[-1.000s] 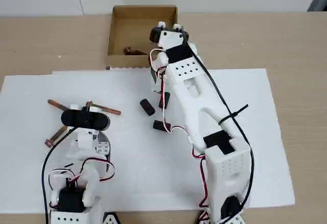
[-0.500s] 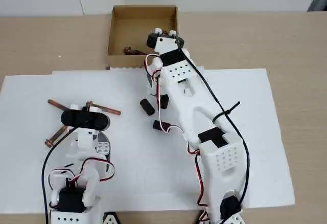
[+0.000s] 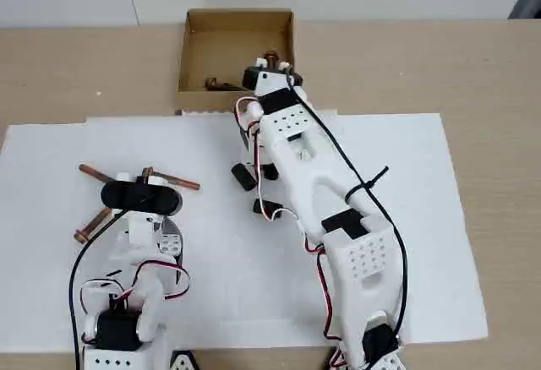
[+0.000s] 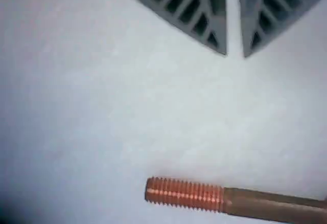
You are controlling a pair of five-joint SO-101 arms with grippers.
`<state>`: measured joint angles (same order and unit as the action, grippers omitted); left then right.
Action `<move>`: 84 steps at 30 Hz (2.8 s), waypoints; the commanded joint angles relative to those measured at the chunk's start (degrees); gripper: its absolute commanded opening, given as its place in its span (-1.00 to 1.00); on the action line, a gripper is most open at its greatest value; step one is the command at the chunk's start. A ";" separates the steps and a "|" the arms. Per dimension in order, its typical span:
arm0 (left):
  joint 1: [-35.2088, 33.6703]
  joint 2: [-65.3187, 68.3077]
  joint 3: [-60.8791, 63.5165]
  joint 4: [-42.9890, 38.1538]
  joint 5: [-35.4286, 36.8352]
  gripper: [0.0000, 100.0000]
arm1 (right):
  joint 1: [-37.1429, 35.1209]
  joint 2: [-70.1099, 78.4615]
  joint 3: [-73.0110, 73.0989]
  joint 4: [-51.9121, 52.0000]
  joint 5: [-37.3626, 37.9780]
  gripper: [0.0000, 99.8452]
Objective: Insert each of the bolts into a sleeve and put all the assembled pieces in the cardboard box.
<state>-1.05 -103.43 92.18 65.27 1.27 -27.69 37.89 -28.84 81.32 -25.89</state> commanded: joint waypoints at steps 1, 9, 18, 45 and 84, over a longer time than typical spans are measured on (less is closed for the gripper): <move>-0.26 -0.62 -0.22 -0.18 0.09 -0.99 | -0.75 -0.13 -0.44 -0.66 -0.44 -0.96; -0.26 -0.62 -0.22 -0.18 0.09 -0.99 | -0.57 -1.80 -2.29 0.84 -0.09 -0.99; -0.18 -0.62 -0.22 -0.18 0.09 -0.99 | -0.75 -10.59 -12.75 13.41 0.00 -0.99; -0.26 9.14 -32.75 15.03 0.26 -0.99 | 15.34 -24.57 -4.40 16.75 4.75 -0.99; -3.43 97.49 -82.86 16.09 50.02 -0.99 | 29.14 -35.82 0.26 16.92 5.01 -0.99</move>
<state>-2.90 -8.31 13.23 80.31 50.15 0.88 7.47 -28.40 97.67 -21.49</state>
